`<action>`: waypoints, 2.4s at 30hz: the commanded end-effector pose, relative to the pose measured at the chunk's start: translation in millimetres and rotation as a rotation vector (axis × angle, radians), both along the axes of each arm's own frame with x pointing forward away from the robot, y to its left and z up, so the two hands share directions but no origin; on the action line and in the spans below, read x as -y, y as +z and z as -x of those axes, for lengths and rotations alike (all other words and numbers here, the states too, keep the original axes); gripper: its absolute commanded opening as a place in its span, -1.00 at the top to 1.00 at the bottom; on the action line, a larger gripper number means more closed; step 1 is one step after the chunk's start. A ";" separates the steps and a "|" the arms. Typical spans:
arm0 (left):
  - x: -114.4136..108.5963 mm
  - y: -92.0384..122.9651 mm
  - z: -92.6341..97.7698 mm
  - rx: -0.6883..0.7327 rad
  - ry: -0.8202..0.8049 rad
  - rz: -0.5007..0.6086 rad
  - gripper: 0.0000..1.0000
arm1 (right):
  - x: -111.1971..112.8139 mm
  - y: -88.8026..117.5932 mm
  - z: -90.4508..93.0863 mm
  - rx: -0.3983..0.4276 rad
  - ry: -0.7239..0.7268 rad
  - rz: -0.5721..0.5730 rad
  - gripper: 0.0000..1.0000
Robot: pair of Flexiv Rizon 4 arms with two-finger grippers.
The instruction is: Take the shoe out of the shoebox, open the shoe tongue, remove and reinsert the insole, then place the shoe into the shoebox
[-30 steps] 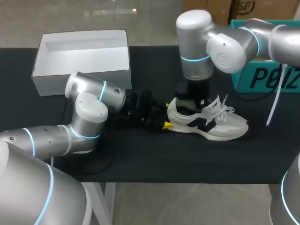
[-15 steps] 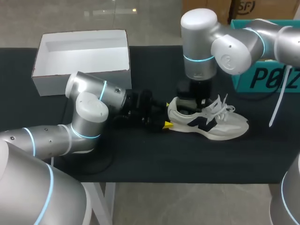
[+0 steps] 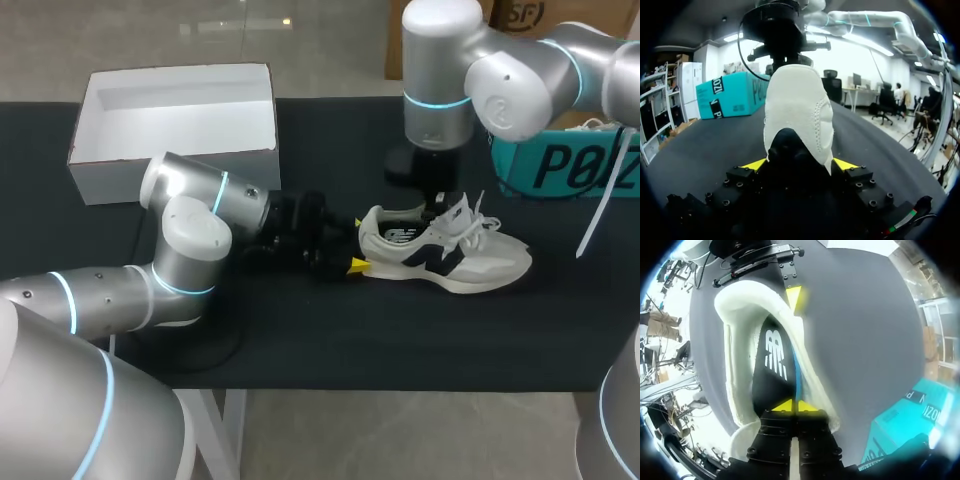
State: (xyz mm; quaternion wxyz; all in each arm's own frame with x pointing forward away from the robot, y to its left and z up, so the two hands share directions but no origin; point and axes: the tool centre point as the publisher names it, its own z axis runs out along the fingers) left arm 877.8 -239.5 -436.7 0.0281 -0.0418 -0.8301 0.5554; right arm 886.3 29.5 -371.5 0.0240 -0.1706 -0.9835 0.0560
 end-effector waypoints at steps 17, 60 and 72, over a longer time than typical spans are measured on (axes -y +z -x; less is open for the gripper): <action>2.9 -4.0 0.3 -0.001 -0.003 -0.004 1.00 | 46.2 5.2 0.9 0.040 -0.094 -0.053 1.00; 2.9 -4.0 0.3 -0.001 -0.003 -0.004 1.00 | -12.0 26.7 -12.3 0.064 -0.038 -0.252 1.00; 2.9 -4.0 0.3 -0.001 -0.003 -0.004 1.00 | 12.1 53.2 -24.1 0.121 -0.104 -0.274 1.00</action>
